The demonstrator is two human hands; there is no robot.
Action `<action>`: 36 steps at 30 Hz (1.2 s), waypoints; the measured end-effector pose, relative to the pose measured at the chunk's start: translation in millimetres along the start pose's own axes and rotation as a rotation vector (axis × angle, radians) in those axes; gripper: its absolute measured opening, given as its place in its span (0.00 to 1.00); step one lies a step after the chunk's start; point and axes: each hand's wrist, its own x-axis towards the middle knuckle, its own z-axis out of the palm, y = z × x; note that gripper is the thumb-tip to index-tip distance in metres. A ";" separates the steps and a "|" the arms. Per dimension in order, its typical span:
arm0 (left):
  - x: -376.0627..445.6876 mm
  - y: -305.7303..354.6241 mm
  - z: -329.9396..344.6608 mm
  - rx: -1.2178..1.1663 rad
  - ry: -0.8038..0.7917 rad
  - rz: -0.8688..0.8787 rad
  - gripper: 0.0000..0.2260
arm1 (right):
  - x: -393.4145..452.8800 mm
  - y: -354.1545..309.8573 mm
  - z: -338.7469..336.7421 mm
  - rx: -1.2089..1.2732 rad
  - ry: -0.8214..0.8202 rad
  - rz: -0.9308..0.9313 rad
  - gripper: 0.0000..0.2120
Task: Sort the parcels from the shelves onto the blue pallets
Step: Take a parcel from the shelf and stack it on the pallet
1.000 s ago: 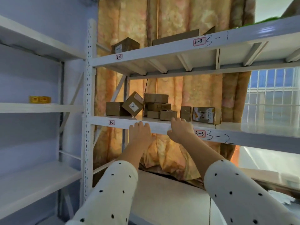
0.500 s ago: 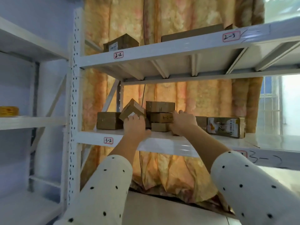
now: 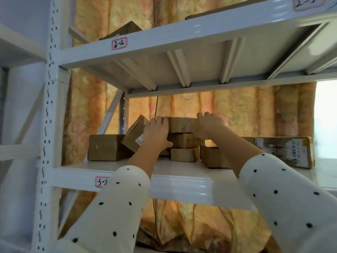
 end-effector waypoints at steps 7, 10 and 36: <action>34.4 -1.8 31.7 -0.072 0.091 0.033 0.45 | 34.7 -1.7 27.5 -0.085 0.018 -0.059 0.28; 44.3 -6.4 39.3 -0.077 0.122 0.098 0.42 | 43.0 3.3 32.6 -0.114 0.030 -0.073 0.29; 32.9 -1.7 31.9 -1.502 -0.159 -0.088 0.33 | 9.6 -28.9 -0.5 1.468 0.171 0.412 0.11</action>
